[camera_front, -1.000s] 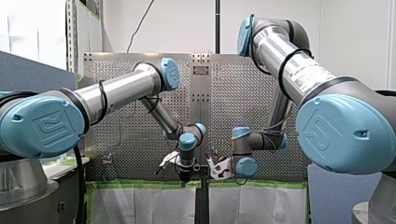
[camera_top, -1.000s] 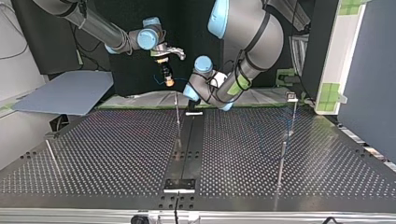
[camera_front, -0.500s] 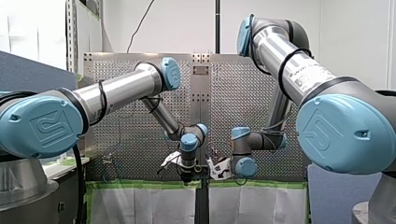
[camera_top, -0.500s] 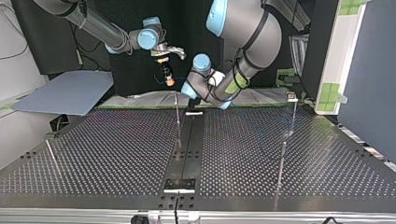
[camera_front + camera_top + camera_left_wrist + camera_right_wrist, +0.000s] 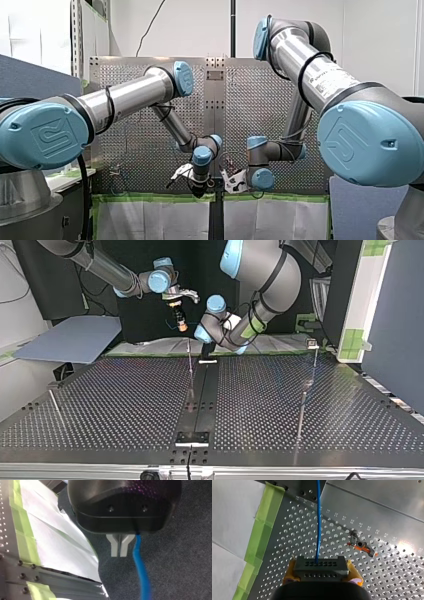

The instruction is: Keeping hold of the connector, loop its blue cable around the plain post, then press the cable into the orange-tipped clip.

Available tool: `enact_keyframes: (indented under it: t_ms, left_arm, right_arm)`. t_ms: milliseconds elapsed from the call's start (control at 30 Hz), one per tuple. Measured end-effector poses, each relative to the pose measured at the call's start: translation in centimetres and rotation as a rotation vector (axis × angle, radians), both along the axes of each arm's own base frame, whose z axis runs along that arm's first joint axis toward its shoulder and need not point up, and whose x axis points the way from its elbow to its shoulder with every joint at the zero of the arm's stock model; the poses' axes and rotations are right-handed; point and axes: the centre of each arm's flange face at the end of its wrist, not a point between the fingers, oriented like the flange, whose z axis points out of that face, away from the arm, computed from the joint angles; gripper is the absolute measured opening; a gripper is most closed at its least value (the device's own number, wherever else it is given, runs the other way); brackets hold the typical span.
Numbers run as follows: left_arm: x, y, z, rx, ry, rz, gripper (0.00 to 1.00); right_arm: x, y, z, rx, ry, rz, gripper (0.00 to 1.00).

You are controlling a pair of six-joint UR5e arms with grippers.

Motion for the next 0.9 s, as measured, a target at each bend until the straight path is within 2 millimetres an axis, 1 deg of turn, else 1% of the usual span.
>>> enact_keyframes:
  t_ms: [167,333,433,500,667,900]
  left_arm:
    - [0.2,-0.4,0.9,-0.002,-0.038,0.01,0.0]
    - [0.4,-1.0,2.4,-0.027,-0.1,0.032,0.0]
    - [0.3,-0.9,3.4,-0.053,-0.13,0.046,0.0]
    - [0.1,-0.6,3.7,-0.067,-0.144,0.055,0.0]
    - [-0.8,0.0,3.0,-0.091,-0.159,0.08,0.0]
    - [-3.0,0.5,1.3,-0.117,-0.163,0.089,0.0]
  right_arm:
    - [0.1,0.1,0.0,0.002,0.001,0.002,0.0]
    - [0.1,0.1,0.0,0.002,0.002,0.002,0.0]
    - [0.1,0.1,0.0,0.002,0.002,-0.001,0.0]
    - [0.0,0.1,0.0,0.002,0.001,-0.006,0.0]
    - [-0.1,-0.1,0.0,0.007,0.0,-0.015,0.0]
    - [-0.3,-0.3,0.0,0.015,-0.004,-0.025,0.0]
